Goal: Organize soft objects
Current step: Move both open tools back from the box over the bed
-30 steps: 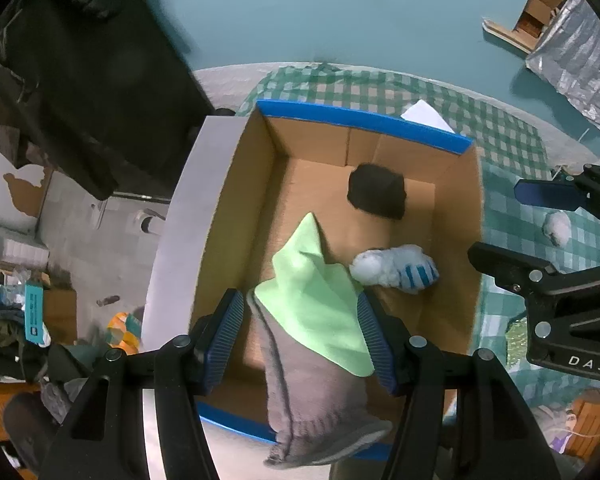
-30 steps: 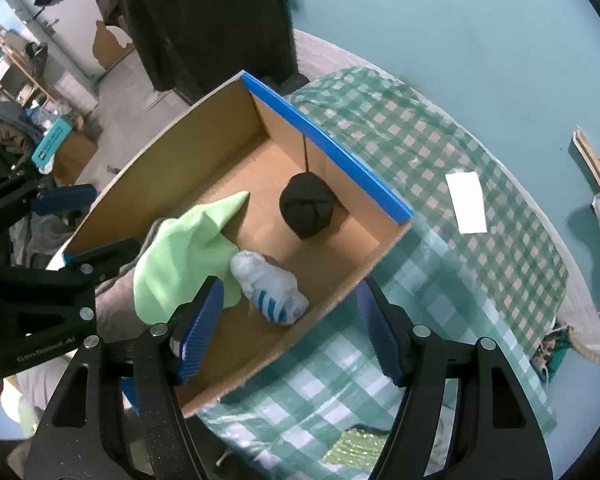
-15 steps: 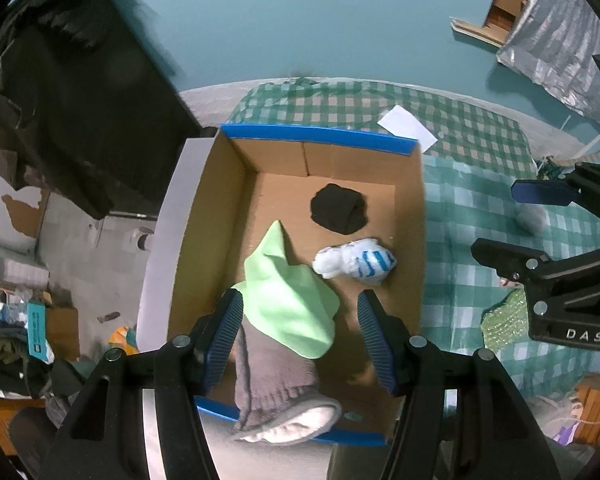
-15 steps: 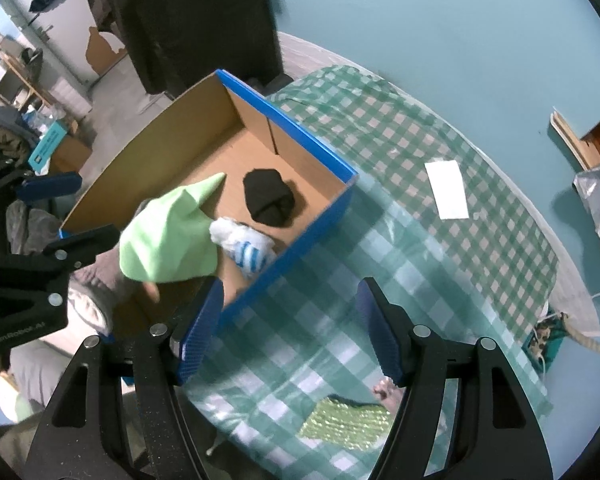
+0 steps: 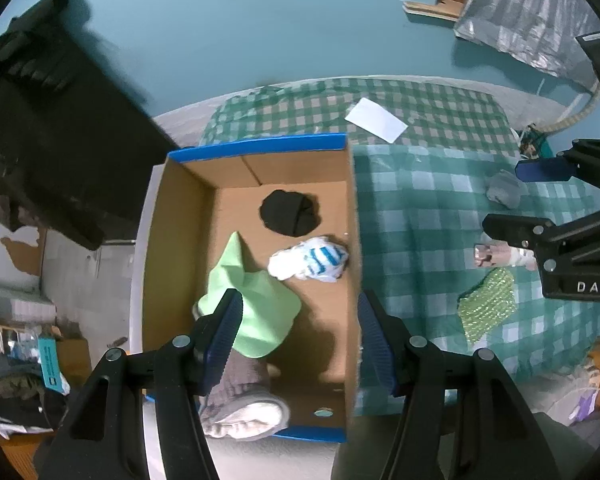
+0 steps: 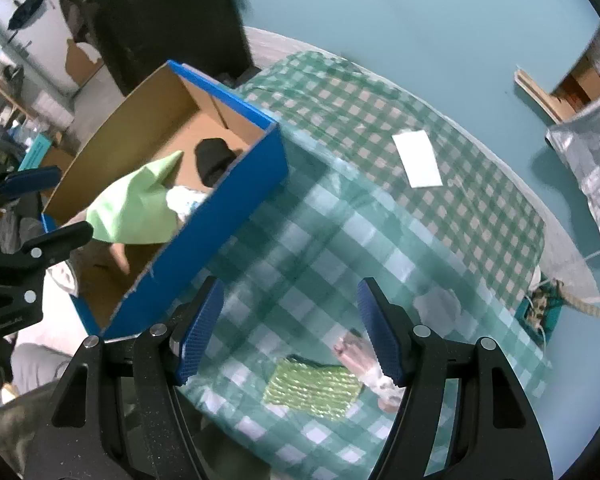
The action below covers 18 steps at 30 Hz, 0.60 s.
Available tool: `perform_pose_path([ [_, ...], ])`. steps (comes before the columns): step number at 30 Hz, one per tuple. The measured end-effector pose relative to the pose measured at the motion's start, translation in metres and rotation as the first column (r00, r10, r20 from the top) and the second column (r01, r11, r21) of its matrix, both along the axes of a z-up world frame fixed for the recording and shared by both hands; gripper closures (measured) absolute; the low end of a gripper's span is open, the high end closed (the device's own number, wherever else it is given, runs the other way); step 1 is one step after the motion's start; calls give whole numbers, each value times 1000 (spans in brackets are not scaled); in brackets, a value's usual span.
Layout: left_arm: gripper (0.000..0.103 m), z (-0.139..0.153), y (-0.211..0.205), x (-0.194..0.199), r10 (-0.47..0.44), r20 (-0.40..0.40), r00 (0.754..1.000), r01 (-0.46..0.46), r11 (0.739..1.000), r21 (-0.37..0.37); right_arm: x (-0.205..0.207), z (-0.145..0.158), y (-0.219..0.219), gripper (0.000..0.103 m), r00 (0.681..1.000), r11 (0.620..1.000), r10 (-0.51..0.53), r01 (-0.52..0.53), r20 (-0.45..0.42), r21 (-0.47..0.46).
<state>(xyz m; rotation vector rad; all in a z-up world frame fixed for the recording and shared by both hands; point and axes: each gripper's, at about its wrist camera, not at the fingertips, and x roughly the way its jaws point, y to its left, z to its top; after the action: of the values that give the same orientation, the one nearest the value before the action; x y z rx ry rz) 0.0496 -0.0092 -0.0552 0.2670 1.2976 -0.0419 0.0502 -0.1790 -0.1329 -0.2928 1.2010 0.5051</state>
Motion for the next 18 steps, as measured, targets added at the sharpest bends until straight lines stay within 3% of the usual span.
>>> perform_pose_path([
  [18, 41, -26, -72, 5, -117, -62, 991, 117, 993, -10, 9, -26, -94, 33, 987, 988, -151, 150, -52, -23],
])
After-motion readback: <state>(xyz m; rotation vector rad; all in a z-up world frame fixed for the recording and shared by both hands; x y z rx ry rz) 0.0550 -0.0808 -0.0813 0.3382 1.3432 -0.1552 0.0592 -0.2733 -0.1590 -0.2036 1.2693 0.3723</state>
